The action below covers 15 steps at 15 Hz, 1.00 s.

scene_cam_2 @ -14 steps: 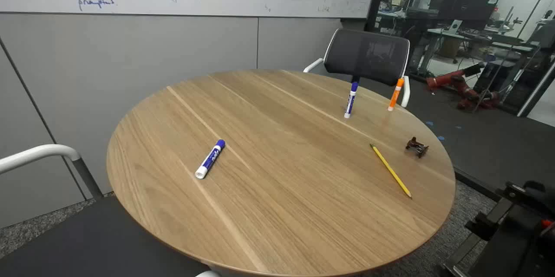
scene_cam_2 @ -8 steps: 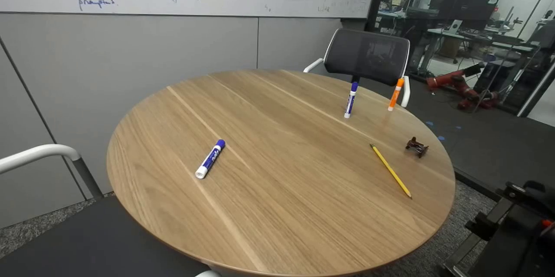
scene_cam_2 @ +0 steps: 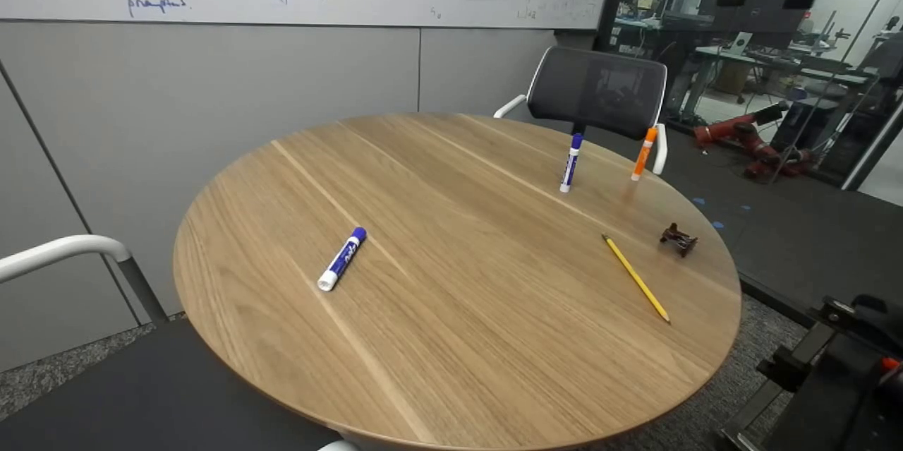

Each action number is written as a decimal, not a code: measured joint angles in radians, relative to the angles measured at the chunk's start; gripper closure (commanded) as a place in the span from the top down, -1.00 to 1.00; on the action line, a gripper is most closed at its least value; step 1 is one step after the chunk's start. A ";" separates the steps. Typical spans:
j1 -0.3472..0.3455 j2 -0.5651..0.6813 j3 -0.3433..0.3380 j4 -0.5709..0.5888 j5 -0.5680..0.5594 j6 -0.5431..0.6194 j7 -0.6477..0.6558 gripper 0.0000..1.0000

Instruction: Move the marker

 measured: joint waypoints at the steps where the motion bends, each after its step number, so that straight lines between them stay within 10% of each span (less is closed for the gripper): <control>1: -0.008 0.054 -0.018 0.043 0.009 0.038 -0.004 1.00; 15: -0.111 0.833 -0.071 0.766 0.092 0.201 -0.023 1.00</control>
